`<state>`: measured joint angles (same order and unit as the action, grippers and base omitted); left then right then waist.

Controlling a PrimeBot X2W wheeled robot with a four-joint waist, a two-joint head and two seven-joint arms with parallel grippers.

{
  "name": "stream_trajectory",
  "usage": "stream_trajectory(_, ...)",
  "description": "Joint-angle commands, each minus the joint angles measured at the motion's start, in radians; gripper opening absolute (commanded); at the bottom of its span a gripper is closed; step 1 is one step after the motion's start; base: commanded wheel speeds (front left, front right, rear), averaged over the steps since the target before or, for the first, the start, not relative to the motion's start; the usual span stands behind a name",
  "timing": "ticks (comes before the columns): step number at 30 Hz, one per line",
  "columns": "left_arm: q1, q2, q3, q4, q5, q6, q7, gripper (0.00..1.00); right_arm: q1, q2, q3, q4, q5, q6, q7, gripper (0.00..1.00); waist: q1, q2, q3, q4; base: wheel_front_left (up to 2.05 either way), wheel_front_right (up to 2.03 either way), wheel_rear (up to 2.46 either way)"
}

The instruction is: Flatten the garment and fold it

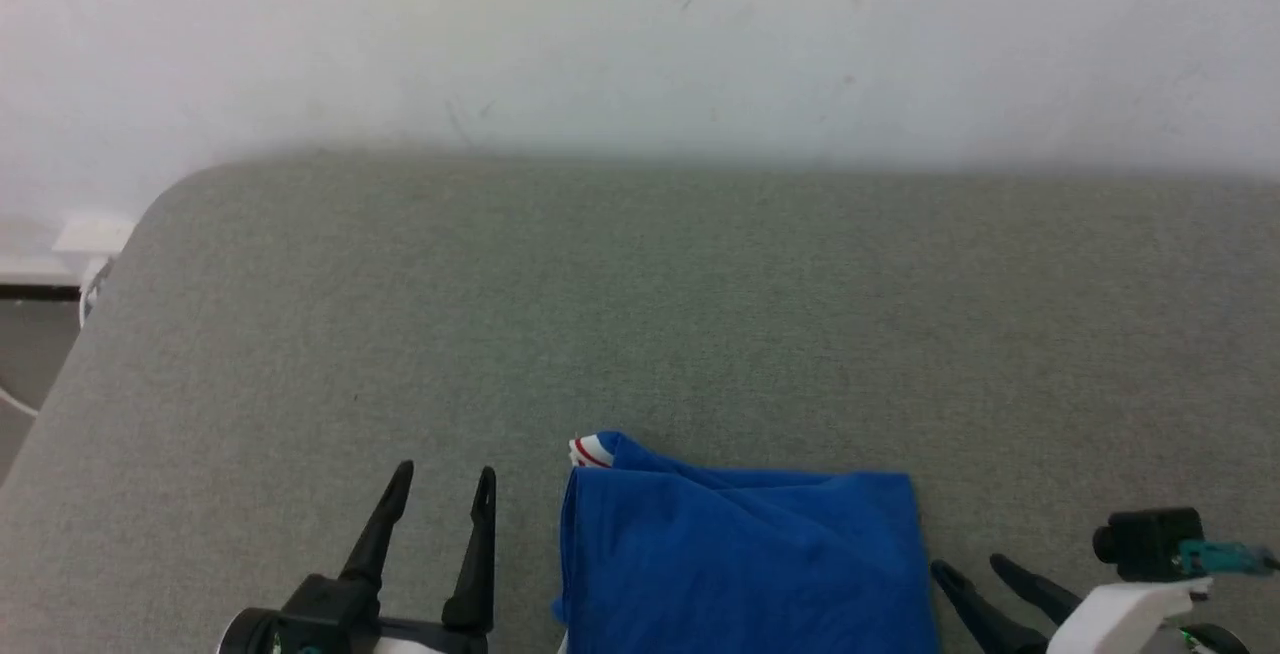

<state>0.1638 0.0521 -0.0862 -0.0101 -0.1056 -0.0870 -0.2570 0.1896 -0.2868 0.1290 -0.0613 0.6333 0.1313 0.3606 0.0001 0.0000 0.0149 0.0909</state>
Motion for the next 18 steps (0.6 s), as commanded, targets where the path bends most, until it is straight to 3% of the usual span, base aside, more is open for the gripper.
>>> stream_trajectory(1,-0.018,-0.002,-0.003,0.003,-0.002,0.001,-0.005,1.00,-0.022,-0.002,-0.003,0.014,0.014,-0.001,0.028,1.00,-0.0001,0.0000,0.029,0.028,0.00,0.00,0.00)
stream_trajectory(8,-0.052,-0.002,-0.023,0.013,0.002,-0.002,-0.005,1.00,-0.090,0.039,0.011,0.138,0.094,-0.001,0.215,1.00,-0.0001,0.0000,0.069,0.079,0.00,0.00,0.00)
stream_trajectory(16,-0.071,-0.002,-0.032,0.018,0.010,-0.007,-0.005,1.00,-0.157,0.084,0.076,0.262,0.094,-0.001,0.219,1.00,-0.0001,0.0000,0.091,0.120,0.00,0.00,0.00)
stream_trajectory(17,-0.071,-0.002,-0.032,0.019,0.010,-0.007,-0.005,1.00,-0.164,0.086,0.088,0.280,0.089,-0.001,0.214,0.89,-0.0001,0.0000,0.091,0.122,0.00,0.00,0.00)
stream_trajectory(18,-0.071,-0.002,-0.032,0.019,0.011,-0.008,-0.005,1.00,-0.171,0.088,0.099,0.295,0.084,-0.001,0.205,0.02,-0.0001,0.0000,0.090,0.123,0.00,0.00,0.00)
